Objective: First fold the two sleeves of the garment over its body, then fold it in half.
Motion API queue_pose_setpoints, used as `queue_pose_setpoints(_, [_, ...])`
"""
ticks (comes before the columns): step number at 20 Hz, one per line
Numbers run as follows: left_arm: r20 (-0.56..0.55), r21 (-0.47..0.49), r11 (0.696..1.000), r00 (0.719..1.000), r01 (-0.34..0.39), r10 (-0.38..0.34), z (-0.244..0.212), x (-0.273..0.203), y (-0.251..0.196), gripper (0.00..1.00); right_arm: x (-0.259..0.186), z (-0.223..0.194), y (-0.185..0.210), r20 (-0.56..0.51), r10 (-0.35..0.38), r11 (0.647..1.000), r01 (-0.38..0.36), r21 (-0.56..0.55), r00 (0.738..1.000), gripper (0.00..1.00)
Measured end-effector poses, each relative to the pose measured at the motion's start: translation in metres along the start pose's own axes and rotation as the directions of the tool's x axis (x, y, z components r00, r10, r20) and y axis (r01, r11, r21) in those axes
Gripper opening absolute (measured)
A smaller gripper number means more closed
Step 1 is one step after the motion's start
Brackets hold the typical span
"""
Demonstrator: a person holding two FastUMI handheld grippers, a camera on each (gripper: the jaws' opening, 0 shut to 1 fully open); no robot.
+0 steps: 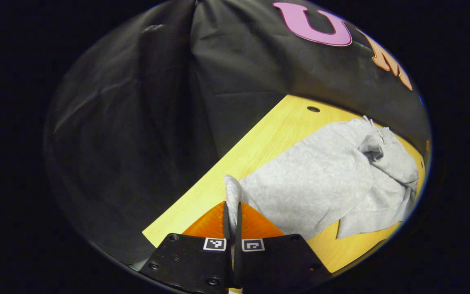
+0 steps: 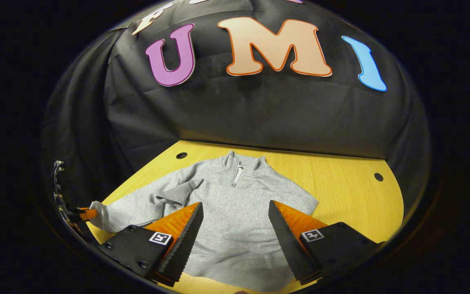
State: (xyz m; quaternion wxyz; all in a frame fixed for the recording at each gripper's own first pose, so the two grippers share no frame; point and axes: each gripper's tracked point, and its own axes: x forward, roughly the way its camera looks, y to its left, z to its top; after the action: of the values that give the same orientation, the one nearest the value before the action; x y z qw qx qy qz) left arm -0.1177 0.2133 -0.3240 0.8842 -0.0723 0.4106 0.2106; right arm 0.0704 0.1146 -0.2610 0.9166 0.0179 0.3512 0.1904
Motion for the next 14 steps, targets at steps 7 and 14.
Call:
queue_pose_setpoints(7, [0.102,-0.007,0.997,0.992,0.074,-0.073,0.075,-0.003,-0.039,0.0,-0.029,-0.014,-0.038,0.006,-0.054,0.998,0.054,0.027,0.999,0.99])
queue_pose_setpoints(14, [0.204,0.096,0.98,0.96,0.173,-0.19,0.15,-0.006,-0.112,0.0,-0.06,-0.042,-0.078,-0.01,-0.12,0.99,0.12,0.069,0.993,0.96])
